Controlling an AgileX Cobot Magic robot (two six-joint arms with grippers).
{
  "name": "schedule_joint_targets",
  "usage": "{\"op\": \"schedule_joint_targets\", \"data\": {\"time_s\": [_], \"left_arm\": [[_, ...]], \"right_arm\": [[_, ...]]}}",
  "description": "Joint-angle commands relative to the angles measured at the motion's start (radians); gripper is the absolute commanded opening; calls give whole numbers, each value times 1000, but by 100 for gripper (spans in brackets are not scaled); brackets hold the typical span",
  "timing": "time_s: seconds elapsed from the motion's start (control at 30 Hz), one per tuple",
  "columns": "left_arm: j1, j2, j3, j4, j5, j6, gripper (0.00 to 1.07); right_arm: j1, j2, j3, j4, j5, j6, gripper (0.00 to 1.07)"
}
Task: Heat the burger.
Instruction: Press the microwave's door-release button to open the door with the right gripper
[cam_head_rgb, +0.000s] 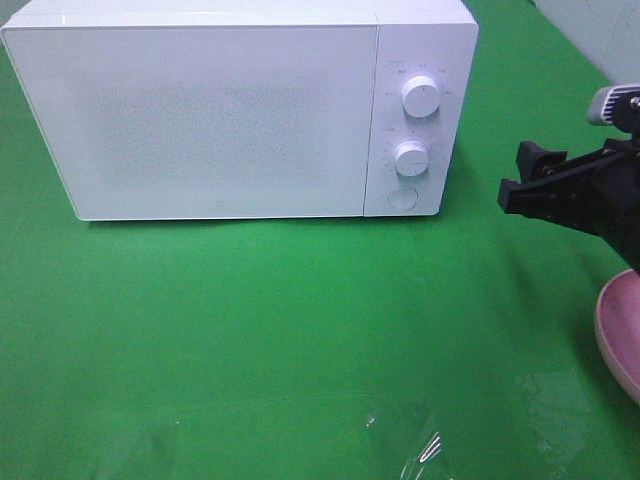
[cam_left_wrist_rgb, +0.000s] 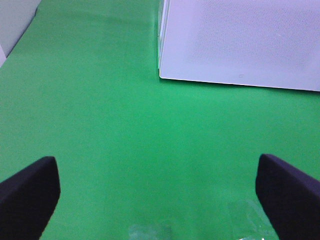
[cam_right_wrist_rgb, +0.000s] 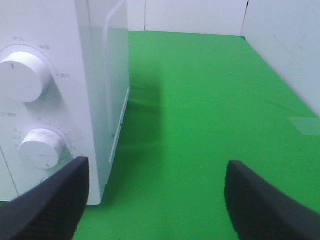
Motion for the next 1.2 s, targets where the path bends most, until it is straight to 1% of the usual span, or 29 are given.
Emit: {"op": "schedule_joint_targets", "data": {"time_s": [0.03,0.07,0.1,0.13,0.17,0.2,0.23,0.33,0.47,0.57,0.7,0.83,1.03,1.1,1.13,1.17,1.2], "left_arm": [[0,-22,3,2,-9,-1,99],[0,-22,3,2,-9,-1,99],[0,-22,3,2,-9,-1,99],[0,-22,3,2,-9,-1,99],[0,-22,3,2,-9,-1,99],[0,-22,3,2,-9,-1,99],[0,-22,3,2,-9,-1,99],[0,-22,3,2,-9,-1,99],[0,-22,3,2,-9,-1,99],[0,-22,3,2,-9,-1,99],[0,-22,3,2,-9,-1,99],[0,-22,3,2,-9,0,99],[0,-22,3,2,-9,-1,99],[0,-22,3,2,-9,-1,99],[0,-22,3,2,-9,-1,99],[0,-22,3,2,-9,-1,99],[0,-22,3,2,-9,-1,99]], "right_arm": [[92,40,-7,101,-77,-13,73],[109,49,-12,127,-85,-16,73],[109,49,-12,127,-85,-16,73],[146,69,-22,174,-91,-29,73],[146,69,-22,174,-91,-29,73],[181,88,-35,200,-96,-48,73],[207,110,-48,203,-100,-64,73],[218,121,-55,205,-103,-68,73],[254,182,-105,212,-110,-74,73],[254,193,-114,213,-108,-73,73],[254,248,-159,216,-103,-73,73],[254,267,-178,214,-103,-73,73],[254,284,-182,212,-98,-33,73],[254,284,-182,212,-68,113,72],[254,284,-182,212,-68,113,72],[254,284,-182,212,-64,229,70],[254,284,-182,212,-64,229,70]]}}
